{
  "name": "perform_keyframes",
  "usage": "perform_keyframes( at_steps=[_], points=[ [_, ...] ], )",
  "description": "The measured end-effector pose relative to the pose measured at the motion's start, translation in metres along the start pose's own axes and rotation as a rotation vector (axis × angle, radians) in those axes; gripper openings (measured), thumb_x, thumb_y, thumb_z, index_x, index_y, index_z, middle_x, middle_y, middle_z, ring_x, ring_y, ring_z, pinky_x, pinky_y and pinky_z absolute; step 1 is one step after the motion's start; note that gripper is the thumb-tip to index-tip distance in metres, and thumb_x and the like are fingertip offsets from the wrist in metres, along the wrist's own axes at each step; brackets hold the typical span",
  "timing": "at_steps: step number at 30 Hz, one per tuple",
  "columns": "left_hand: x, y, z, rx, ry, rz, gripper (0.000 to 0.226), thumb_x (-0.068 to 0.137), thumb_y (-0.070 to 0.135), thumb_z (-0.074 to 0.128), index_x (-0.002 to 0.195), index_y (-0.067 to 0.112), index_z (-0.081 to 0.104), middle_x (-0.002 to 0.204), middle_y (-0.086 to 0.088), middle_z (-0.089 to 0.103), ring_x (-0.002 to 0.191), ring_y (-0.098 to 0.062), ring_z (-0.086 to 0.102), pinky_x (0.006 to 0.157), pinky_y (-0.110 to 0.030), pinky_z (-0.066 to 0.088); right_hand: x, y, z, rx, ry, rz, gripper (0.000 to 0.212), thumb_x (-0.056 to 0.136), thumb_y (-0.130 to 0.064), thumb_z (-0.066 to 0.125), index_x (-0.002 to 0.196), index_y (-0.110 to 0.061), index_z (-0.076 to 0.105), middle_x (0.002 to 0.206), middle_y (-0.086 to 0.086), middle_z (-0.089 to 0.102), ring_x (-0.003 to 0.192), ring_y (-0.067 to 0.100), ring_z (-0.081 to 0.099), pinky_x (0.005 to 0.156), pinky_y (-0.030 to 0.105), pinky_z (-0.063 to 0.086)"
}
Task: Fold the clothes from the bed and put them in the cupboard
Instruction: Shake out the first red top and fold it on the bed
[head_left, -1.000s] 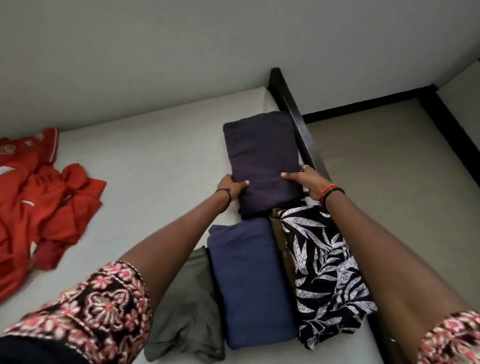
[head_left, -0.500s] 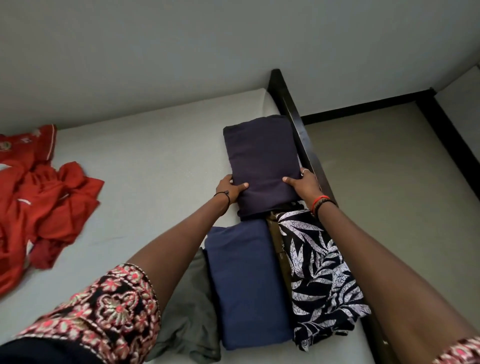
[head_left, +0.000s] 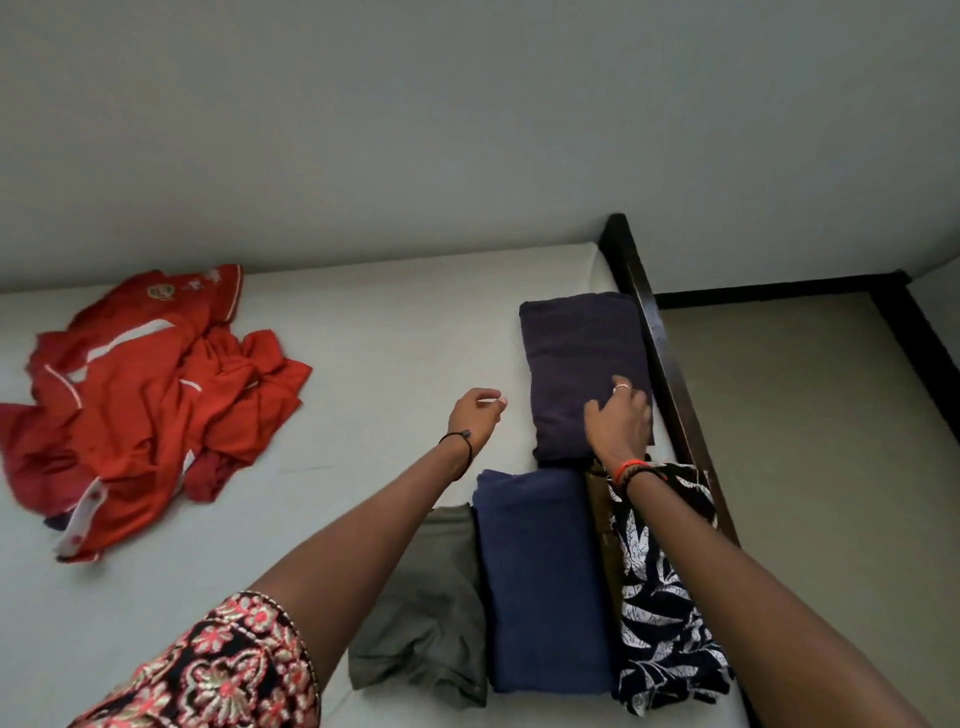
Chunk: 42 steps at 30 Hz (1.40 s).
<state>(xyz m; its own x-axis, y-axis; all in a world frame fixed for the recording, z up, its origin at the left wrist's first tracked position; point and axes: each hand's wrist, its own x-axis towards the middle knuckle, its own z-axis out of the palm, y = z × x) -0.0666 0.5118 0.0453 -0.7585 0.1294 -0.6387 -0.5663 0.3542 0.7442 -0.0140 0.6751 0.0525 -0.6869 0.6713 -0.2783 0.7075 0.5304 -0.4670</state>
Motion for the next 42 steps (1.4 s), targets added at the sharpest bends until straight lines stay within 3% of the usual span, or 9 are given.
perform_keyframes(
  at_steps=[5, 15, 20, 24, 28, 33, 36, 38, 42],
  points=[
    [-0.031, -0.015, -0.063, -0.122, 0.041, 0.012, 0.022, 0.095, 0.009, 0.048, 0.114, 0.012, 0.059, 0.108, -0.004, 0.06, 0.092, -0.015, 0.059, 0.071, -0.022, 0.047, -0.056, -0.056, 0.03, 0.091, -0.117, -0.136, 0.045, 0.091, -0.01, 0.05, 0.135, -0.006, 0.044, 0.134, 0.019, 0.045, 0.126, 0.034, 0.039, 0.104, 0.038, 0.031],
    [-0.053, -0.074, -0.218, -0.115, 0.215, 0.028, 0.022, 0.096, 0.01, 0.045, 0.106, 0.003, 0.063, 0.098, -0.007, 0.064, 0.089, -0.018, 0.06, 0.069, -0.024, 0.044, -0.172, -0.155, 0.128, 0.18, -0.347, -0.266, 0.024, 0.092, -0.014, 0.053, 0.116, -0.008, 0.053, 0.113, 0.01, 0.06, 0.109, 0.026, 0.052, 0.092, 0.037, 0.045],
    [-0.069, -0.133, -0.319, 0.121, 0.511, 0.106, 0.018, 0.09, 0.003, 0.052, 0.095, -0.001, 0.068, 0.1, -0.019, 0.066, 0.097, -0.03, 0.059, 0.084, -0.031, 0.042, -0.229, -0.197, 0.182, 0.165, -0.447, -0.33, 0.004, 0.087, -0.012, 0.059, 0.086, -0.01, 0.055, 0.092, 0.009, 0.063, 0.092, 0.027, 0.056, 0.08, 0.037, 0.045],
    [-0.09, -0.163, -0.384, 0.372, 0.826, 0.083, 0.031, 0.083, 0.013, 0.066, 0.112, 0.002, 0.059, 0.111, -0.022, 0.054, 0.108, -0.038, 0.051, 0.09, -0.045, 0.038, -0.269, -0.232, 0.217, 0.136, -0.528, -0.395, 0.008, 0.086, -0.008, 0.054, 0.08, -0.013, 0.053, 0.087, 0.012, 0.064, 0.086, 0.03, 0.058, 0.074, 0.037, 0.045],
    [-0.088, -0.201, -0.435, 0.511, 0.639, -0.143, 0.06, 0.074, 0.034, 0.077, 0.123, 0.008, 0.054, 0.129, -0.015, 0.05, 0.119, -0.034, 0.049, 0.098, -0.046, 0.036, -0.297, -0.267, 0.252, 0.091, -0.62, -0.495, 0.017, 0.087, -0.004, 0.048, 0.097, -0.006, 0.062, 0.096, 0.017, 0.067, 0.092, 0.034, 0.059, 0.079, 0.039, 0.047],
    [-0.083, -0.223, -0.454, 0.552, 0.452, 0.066, 0.023, 0.094, 0.023, 0.052, 0.113, 0.014, 0.061, 0.134, -0.004, 0.053, 0.125, -0.023, 0.047, 0.111, -0.047, 0.014, -0.32, -0.301, 0.279, -0.011, -0.697, -0.646, 0.058, 0.082, 0.009, 0.038, 0.133, -0.014, 0.051, 0.12, 0.019, 0.058, 0.111, 0.035, 0.055, 0.094, 0.041, 0.044],
    [-0.093, -0.212, -0.453, 0.413, 0.417, 0.191, 0.018, 0.097, 0.021, 0.045, 0.11, 0.014, 0.055, 0.104, -0.013, 0.066, 0.099, -0.035, 0.059, 0.085, -0.037, 0.039, -0.329, -0.315, 0.285, -0.136, -0.729, -0.766, 0.07, 0.082, 0.009, 0.042, 0.144, -0.026, 0.039, 0.119, 0.021, 0.046, 0.109, 0.039, 0.049, 0.099, 0.044, 0.042],
    [-0.105, -0.197, -0.455, 0.317, 0.427, 0.223, 0.016, 0.098, 0.025, 0.042, 0.105, 0.015, 0.052, 0.095, -0.013, 0.066, 0.087, -0.034, 0.06, 0.067, -0.034, 0.039, -0.334, -0.325, 0.282, -0.18, -0.699, -0.834, 0.058, 0.086, -0.003, 0.052, 0.139, -0.025, 0.046, 0.12, 0.019, 0.044, 0.11, 0.038, 0.047, 0.097, 0.043, 0.042],
    [-0.134, -0.156, -0.471, 0.182, 0.421, 0.43, 0.013, 0.089, 0.029, 0.037, 0.088, 0.023, 0.049, 0.08, -0.002, 0.063, 0.069, -0.019, 0.056, 0.06, -0.03, 0.039, -0.334, -0.35, 0.257, -0.246, -0.555, -0.972, 0.03, 0.085, -0.015, 0.06, 0.114, -0.014, 0.066, 0.11, 0.017, 0.049, 0.105, 0.035, 0.047, 0.087, 0.038, 0.04]
  ],
)
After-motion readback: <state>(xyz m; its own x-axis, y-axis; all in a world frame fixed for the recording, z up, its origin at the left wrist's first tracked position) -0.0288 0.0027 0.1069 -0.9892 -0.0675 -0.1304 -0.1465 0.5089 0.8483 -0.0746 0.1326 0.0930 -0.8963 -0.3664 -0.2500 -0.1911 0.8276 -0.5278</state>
